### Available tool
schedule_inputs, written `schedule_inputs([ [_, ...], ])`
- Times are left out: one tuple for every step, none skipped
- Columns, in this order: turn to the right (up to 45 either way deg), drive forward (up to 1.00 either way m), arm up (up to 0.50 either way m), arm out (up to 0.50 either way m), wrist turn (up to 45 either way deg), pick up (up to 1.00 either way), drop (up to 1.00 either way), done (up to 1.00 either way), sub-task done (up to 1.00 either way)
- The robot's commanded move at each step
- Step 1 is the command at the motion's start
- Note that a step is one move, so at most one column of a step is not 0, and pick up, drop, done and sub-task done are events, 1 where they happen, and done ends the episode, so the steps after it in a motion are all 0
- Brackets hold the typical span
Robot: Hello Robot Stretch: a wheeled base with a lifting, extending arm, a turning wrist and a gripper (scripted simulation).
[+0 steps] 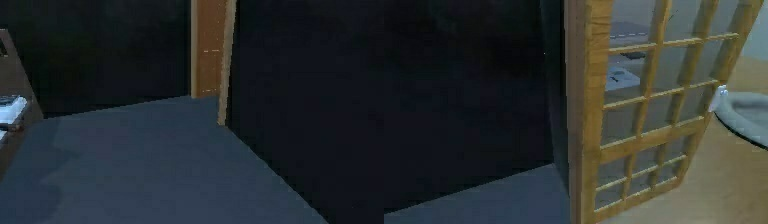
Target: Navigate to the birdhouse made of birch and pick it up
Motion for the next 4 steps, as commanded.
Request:
schedule_inputs([
  [0.0, 1.00, 0.00, 0.00, 0.0, 0.00, 0.00, 0.00, 0.00],
  [0.0, 1.00, 0.00, 0.00, 0.0, 0.00, 0.00, 0.00, 0.00],
  [0.0, 0.35, 0.00, 0.00, 0.0, 0.00, 0.00, 0.00, 0.00],
  [33.0, 0.00, 0.00, 0.00, 0.0, 0.00, 0.00, 0.00, 0.00],
])
